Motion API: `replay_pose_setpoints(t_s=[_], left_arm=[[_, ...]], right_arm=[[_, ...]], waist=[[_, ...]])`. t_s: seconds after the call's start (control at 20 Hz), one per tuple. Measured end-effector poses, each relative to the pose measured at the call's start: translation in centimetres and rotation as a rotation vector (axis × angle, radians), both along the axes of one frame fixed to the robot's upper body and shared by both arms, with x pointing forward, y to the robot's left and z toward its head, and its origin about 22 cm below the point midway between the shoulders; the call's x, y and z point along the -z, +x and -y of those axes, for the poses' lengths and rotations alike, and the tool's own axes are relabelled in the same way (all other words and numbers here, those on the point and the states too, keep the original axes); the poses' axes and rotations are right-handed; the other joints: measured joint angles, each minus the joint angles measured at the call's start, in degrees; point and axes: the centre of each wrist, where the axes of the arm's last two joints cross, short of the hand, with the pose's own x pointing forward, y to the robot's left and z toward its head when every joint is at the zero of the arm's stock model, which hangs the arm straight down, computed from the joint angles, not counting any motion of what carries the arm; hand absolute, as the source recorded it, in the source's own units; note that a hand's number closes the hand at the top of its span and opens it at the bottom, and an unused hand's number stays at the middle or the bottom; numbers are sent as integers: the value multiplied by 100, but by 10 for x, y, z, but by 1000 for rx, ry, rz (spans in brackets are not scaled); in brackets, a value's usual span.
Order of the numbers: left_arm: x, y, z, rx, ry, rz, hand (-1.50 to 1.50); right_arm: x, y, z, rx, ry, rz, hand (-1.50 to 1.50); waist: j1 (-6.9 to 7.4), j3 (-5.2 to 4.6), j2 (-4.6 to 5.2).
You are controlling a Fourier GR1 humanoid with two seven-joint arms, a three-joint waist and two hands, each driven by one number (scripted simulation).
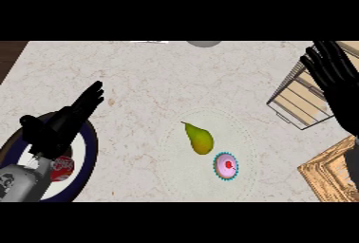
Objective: Pick the pear from the placemat and place it in the tiered shelf
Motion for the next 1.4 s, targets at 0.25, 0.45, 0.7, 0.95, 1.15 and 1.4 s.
replay_pose_setpoints(t_s=[0.25, 0.45, 0.7, 0.95, 1.15, 1.4], left_arm=[[3, 2, -19, -48, 110, 63, 0], [6, 0, -32, -85, 181, 96, 0], [16, -4, -32, -92, 210, 131, 0], [24, -7, -32, -104, 230, 156, 0], [29, -11, -37, -119, 239, 152, 0], [36, -15, -41, -131, 245, 149, 0]], right_arm=[[12, 2, -44, -2, -258, 63, 150], [18, 3, -42, 207, -512, 121, -150], [57, -1, -92, 215, -549, 201, -150], [73, -11, -135, 180, -659, 318, -150], [76, -20, -156, 190, -835, 334, -150], [76, -28, -183, 198, -1129, 249, -150]], waist=[[26, -124, -160], [-66, -239, -223], [5, -394, -245], [-40, -352, -301], [-126, -294, -346], [-198, -148, -344]])
